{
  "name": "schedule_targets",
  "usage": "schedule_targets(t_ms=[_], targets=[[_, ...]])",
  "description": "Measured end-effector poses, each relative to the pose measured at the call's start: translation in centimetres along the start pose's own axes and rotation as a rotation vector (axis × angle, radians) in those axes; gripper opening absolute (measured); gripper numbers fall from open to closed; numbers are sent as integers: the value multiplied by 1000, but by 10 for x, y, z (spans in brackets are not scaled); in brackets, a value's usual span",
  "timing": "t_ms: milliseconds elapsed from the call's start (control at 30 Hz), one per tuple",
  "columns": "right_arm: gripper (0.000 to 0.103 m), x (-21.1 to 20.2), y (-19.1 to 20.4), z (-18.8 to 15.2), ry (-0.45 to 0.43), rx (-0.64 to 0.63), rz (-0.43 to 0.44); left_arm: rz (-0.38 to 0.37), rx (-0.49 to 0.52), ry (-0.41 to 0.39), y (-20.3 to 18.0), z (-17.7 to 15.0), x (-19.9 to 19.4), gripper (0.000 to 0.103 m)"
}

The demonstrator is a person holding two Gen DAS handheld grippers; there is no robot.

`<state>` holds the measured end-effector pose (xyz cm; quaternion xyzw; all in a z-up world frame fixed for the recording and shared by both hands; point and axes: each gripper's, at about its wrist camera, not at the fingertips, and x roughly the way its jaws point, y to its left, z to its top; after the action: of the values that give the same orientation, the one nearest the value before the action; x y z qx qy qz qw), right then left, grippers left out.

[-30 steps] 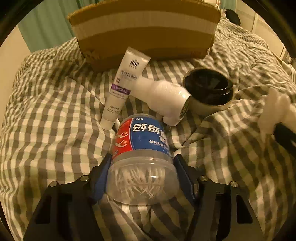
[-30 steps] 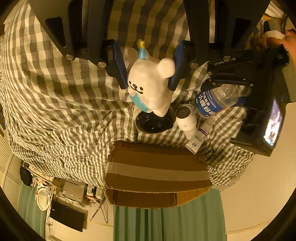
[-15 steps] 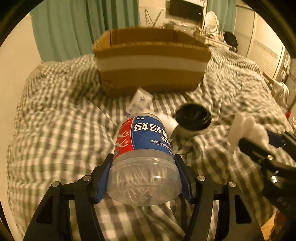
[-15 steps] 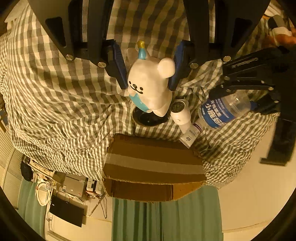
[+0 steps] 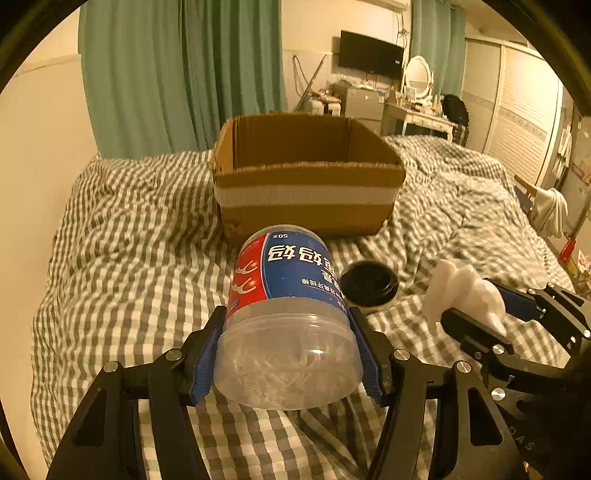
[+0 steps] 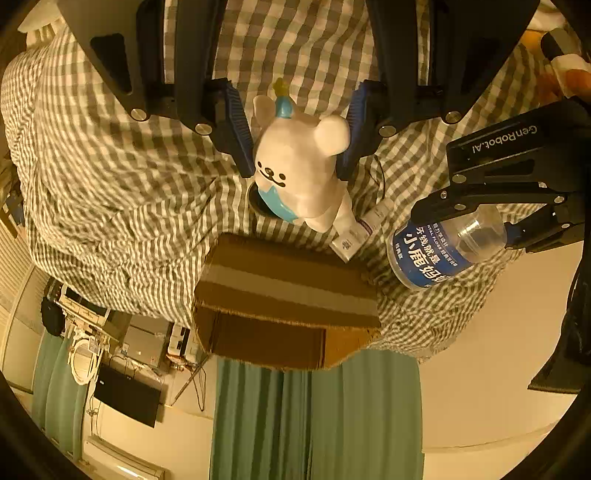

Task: Organize objects
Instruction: 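Carry the swab container and toy figure into the box and open both tools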

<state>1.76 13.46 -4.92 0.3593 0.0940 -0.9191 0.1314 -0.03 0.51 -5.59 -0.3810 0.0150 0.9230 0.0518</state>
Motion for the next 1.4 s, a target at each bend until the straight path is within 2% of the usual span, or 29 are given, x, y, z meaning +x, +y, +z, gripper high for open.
schedule_targets(t_ms=[333, 467, 667, 867, 1133, 1267, 1400], targets=[[44, -13, -2, 29, -58, -26, -7, -1, -12, -70, 6, 31, -14, 65], [44, -14, -10, 44, -77, -12, 47, -5, -9, -89, 10, 46, -12, 65], [44, -6, -22, 78, -88, 1, 85, -28, -15, -105, 18, 81, -1, 65], [44, 6, -39, 123, -99, 2, 61, -36, -22, -122, 29, 124, 15, 65], [44, 47, -63, 193, -83, -3, 37, -17, 14, -104, 40, 186, 59, 65], [44, 86, -81, 227, -45, 6, 35, -27, 43, -80, 41, 219, 90, 65], [44, 133, -100, 258, 7, 10, 12, -54, 25, -31, 46, 247, 130, 65]])
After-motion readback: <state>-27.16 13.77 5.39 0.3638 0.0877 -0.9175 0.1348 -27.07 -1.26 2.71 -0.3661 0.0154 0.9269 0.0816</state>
